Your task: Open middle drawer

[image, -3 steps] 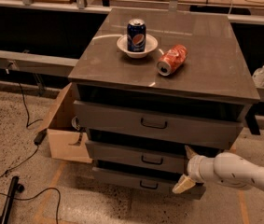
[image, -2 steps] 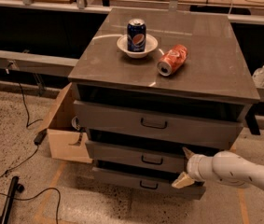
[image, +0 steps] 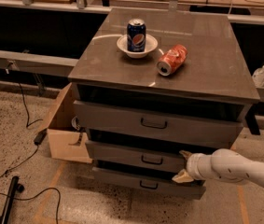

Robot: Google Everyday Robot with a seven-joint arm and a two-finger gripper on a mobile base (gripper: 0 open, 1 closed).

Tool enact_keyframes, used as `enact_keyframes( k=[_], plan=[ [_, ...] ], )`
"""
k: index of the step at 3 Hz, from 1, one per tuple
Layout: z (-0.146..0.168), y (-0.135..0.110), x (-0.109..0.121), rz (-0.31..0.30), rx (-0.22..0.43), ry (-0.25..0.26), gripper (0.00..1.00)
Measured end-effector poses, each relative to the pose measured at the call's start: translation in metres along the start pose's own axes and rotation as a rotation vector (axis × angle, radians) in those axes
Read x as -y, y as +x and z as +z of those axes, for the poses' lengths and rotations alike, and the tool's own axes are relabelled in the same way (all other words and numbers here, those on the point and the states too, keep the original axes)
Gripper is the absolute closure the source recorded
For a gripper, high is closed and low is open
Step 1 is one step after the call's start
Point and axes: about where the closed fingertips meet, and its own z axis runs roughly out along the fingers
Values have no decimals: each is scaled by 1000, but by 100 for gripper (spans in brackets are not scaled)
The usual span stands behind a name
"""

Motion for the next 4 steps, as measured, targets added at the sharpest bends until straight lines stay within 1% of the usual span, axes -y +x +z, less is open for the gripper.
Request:
enact_keyframes(
  k=[1, 2, 3, 4],
  plan=[
    [-7, 0, -18, -1, -7, -48, 32],
    [-23, 4, -43, 20, -26, -94, 33],
    [-46, 8, -69, 47, -48, -139, 33],
    [-72, 11, -102, 95, -79, -192, 33]
  ],
)
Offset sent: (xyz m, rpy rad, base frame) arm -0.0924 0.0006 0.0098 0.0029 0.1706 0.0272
